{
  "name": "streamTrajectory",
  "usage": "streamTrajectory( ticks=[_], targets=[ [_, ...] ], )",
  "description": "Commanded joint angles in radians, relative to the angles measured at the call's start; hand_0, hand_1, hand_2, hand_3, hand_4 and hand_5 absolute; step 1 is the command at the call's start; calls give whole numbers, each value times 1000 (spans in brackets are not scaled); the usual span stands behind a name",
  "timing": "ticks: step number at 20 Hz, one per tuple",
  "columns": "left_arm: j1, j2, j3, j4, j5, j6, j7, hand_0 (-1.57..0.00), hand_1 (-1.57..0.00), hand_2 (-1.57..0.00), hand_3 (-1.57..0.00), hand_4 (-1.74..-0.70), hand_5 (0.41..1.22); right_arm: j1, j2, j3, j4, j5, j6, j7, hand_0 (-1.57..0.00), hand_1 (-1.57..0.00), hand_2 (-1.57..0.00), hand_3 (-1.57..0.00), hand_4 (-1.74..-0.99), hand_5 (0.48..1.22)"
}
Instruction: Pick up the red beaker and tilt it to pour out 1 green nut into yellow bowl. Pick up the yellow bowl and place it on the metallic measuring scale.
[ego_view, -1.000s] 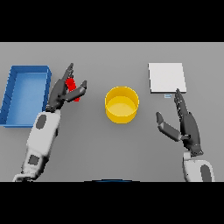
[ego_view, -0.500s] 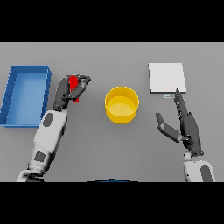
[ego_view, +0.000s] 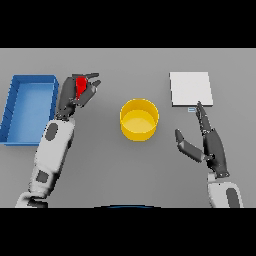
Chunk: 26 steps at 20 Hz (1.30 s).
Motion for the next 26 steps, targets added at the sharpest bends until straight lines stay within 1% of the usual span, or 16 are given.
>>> streamTrajectory(
  ticks=[1,3,4,6,8,10,11,14,18,19,21,22,23,24,25,26],
  targets=[
    [10,2,-25,-34,-17,6,12,-1546,-1546,-1547,-1547,-1716,1097,4,2,2,4,7,-4,-2,1,1,1,1,-1250,672],
    [-3,34,-88,-85,-71,-4,78,-1555,-1555,-1556,-1555,-1725,1107,11,6,13,-8,21,-9,-5,1,1,1,1,-1249,679],
    [-21,60,-128,-104,-105,-24,115,-1558,-1558,-1559,-1559,-1728,1113,7,2,12,-12,34,-18,-1,1,1,1,1,-1247,685],
    [-35,97,-210,-120,-176,-61,167,-1563,-1563,-1563,-1563,-1733,1121,-3,2,13,-15,45,-26,26,1,1,1,1,-1243,691],
    [-24,115,-255,-150,-204,-79,186,-1563,-1563,-1563,-1563,-1733,1117,12,5,21,-24,43,-20,13,1,1,1,1,-1243,696],
    [-8,125,-287,-183,-217,-86,204,-1563,-1563,-1563,-1563,-1733,1114,11,-2,14,-29,42,-21,34,1,1,1,1,-1243,705],
    [-4,125,-302,-203,-224,-87,224,-1563,-1563,-1563,-1563,-1733,1113,23,-7,13,-33,36,-14,28,1,1,1,1,-1243,710],
    [-45,175,-410,-207,-348,-102,270,-1567,-1567,-1567,-1567,-1737,1112,26,-1,23,-50,42,-13,35,1,1,1,1,-1254,717],
    [-147,231,-558,-157,-515,-146,292,-1569,-1569,-1569,-1569,-1739,1152,17,-1,18,-40,31,-7,39,1,1,1,1,-1267,721],
    [-177,237,-587,-136,-548,-156,292,-1570,-1570,-1570,-1570,-1740,1166,13,2,17,-45,25,-5,43,1,1,1,1,-1269,722],
    [-226,257,-640,-104,-598,-188,276,-1570,-1570,-1570,-1570,-1740,1186,28,1,17,-41,23,-3,22,1,1,1,1,-1268,720],
    [-260,259,-671,-73,-628,-206,270,-1570,-1570,-1570,-1570,-1740,1193,28,-3,11,-38,18,0,24,1,1,1,1,-1264,717],
    [-295,258,-696,-49,-648,-227,258,-1570,-1570,-1570,-1570,-1690,1198,31,1,17,-39,21,-1,3,1,1,1,1,-1261,715],
    [-323,256,-731,-22,-677,-245,251,-1571,-1571,-1571,-1571,-1647,1203,19,6,14,-37,23,-9,25,1,1,1,1,-1262,705],
    [-351,254,-763,-8,-697,-274,244,-1571,-1571,-1571,-1571,-1613,1206,14,16,17,-27,25,-14,31,1,1,1,1,-1258,697],
    [-378,247,-799,7,-722,-309,252,-1571,-1571,-1571,-1571,-1637,1209,16,13,14,-32,27,-17,28,1,1,1,1,-1253,688]
  ],
)
